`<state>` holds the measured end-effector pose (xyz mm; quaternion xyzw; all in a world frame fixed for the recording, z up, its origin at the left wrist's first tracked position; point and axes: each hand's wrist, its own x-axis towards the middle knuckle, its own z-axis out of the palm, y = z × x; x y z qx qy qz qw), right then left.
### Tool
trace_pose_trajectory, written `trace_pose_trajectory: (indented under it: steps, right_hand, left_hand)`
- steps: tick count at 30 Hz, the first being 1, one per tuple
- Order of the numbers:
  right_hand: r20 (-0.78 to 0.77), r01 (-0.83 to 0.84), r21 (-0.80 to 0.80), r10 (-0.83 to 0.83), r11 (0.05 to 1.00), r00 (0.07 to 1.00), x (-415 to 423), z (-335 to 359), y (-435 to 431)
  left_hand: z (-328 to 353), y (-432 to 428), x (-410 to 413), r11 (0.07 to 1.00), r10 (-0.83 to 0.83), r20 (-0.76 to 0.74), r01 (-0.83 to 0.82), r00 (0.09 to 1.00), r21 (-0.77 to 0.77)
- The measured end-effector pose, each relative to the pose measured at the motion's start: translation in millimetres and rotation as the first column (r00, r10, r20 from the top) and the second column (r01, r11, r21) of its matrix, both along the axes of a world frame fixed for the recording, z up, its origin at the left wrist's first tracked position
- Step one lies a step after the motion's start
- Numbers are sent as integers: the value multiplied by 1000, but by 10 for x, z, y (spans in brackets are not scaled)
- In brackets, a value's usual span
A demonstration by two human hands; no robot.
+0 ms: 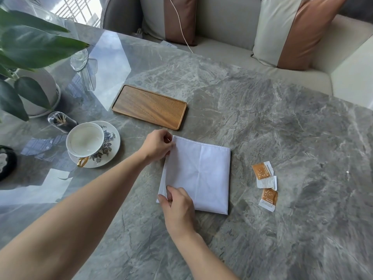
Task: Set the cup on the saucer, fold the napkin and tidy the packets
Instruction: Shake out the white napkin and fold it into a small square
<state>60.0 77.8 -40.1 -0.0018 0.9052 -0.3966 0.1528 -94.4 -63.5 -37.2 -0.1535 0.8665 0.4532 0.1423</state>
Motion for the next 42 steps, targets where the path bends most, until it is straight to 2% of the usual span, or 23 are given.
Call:
trace_pose_trajectory:
  steps: [6,10,13,15,17,19,21,23,25,27,30,34,36,39,42]
  right_hand:
    - [39,-74,-43,76,996,996,59,-59,29]
    - [-3,-111,-107,111,988,994,76,-11,108]
    - [-64,-68,-167,58,984,996,111,33,344]
    - [-185,-7,-119,-15,993,983,103,39,600]
    - [-367,75,30,-59,997,928,32,9,901]
    - [-459,143,182,-44,973,887,-93,-31,1170]
    - [-389,131,312,0,941,921,-201,-64,1318]
    - [-249,-10,456,138,890,959,-235,-114,1362]
    - [-123,-169,545,278,822,953,-249,-189,1376]
    - [-24,-257,603,339,755,940,-258,-234,1389]
    - [-9,-276,643,367,715,930,-292,-230,1428]
    - [-87,-222,648,360,729,929,-510,-178,1459]
    - [-96,-225,637,366,737,926,-660,-189,1408]
    - [-56,-292,640,422,711,905,-775,-271,1378]
    - [-23,-328,635,440,700,897,-790,-331,1435]
  left_hand:
    - [-75,-2,134,996,41,-128,-50,991,-68]
    - [-84,-48,280,988,153,-126,-155,980,-8]
    - [-65,-91,577,978,205,-143,-207,968,-4]
    - [-56,-88,848,977,196,-141,-205,970,-50]
    - [-74,-39,1112,976,142,-118,-159,983,-151]
    - [-117,55,1342,953,61,-135,-98,989,-286]
    - [-162,198,1525,898,-69,-160,-9,985,-441]
    - [-212,322,1630,837,-216,-159,99,963,-538]
    - [-261,377,1649,764,-374,-95,248,923,-596]
    - [-311,380,1637,699,-452,30,375,892,-609]
    - [-289,375,1623,677,-452,57,384,890,-628]
    - [-160,554,1385,684,-455,-97,278,885,-675]
    - [-151,712,1196,691,-479,-124,286,869,-664]
    - [-266,773,1082,652,-511,-26,368,859,-663]
    - [-394,630,1144,639,-462,53,373,885,-673]
